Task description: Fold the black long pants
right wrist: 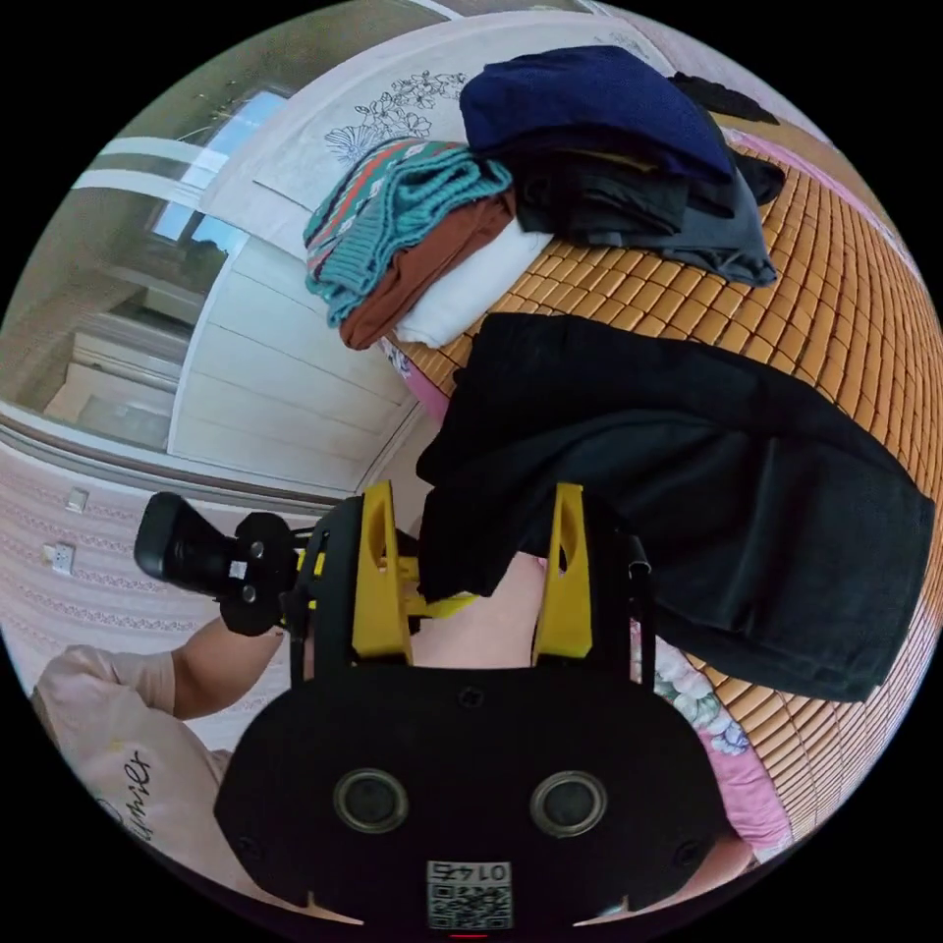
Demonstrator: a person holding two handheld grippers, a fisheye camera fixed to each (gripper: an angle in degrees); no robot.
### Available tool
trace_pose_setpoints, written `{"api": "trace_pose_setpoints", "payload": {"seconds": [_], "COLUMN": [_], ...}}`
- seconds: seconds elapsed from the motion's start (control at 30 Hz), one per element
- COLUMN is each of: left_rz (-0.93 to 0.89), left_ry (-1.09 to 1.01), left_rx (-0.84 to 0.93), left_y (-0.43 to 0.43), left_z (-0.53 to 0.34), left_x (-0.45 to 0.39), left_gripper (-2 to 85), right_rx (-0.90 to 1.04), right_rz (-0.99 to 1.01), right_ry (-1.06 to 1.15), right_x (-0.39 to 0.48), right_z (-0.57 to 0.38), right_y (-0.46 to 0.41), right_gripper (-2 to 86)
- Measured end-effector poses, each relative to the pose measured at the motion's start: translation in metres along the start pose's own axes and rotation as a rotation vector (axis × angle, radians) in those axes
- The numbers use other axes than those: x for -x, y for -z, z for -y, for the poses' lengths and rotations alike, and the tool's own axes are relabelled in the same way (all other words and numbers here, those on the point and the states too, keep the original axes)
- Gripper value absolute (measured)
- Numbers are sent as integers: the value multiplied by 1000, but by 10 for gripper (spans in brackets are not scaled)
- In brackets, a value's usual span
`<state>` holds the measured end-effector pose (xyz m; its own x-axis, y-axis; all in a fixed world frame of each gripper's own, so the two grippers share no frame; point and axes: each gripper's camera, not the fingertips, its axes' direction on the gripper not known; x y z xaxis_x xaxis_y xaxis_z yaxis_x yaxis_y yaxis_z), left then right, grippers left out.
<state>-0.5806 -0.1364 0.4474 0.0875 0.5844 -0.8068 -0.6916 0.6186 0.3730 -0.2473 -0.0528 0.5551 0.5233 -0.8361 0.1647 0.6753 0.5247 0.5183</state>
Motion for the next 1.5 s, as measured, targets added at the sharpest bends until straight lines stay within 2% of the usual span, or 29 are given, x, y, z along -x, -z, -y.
{"api": "trace_pose_setpoints", "payload": {"seconds": [0.1,0.2,0.3,0.37,0.43,0.57,0.67,0.8,0.9,1.0,1.1,1.2,1.33,1.5], "left_rz": [81,70,175,226,198,191,233,346,398,459,477,372,394,411], "left_ry": [-98,-103,-29,51,112,195,235,97,-27,-134,-139,-5,-68,-94], "left_rx": [57,71,33,28,0,-24,91,381,425,471,500,468,398,109], "left_y": [-1,3,8,5,2,-17,-47,-110,-123,-135,-139,-122,-90,-13], "left_z": [13,20,24,32,46,97,138,174,187,196,207,230,265,282], "left_x": [-24,-26,-9,9,27,56,69,56,32,11,3,13,-4,-36], "left_gripper": [37,44,37,46,72,113,131,118,98,76,47,27,15,7], "right_rx": [167,118,90,92,76,-89,-228,-363,-410,-379,-398,-495,-528,-547], "right_rz": [-11,34,45,-19,-86,-249,-453,-726,-753,-764,-736,-642,-626,-566], "right_ry": [-5,-13,-28,-43,-69,-154,-238,-410,-545,-599,-618,-665,-718,-859], "right_x": [-9,-24,-43,-54,-66,-84,-88,-102,-122,-138,-151,-168,-192,-239], "right_z": [-6,-31,-69,-96,-126,-197,-244,-305,-345,-368,-383,-399,-410,-449], "right_y": [-3,27,69,99,135,245,330,421,458,473,486,510,542,569], "right_gripper": [77,31,19,18,20,27,32,39,45,46,46,46,43,59]}}
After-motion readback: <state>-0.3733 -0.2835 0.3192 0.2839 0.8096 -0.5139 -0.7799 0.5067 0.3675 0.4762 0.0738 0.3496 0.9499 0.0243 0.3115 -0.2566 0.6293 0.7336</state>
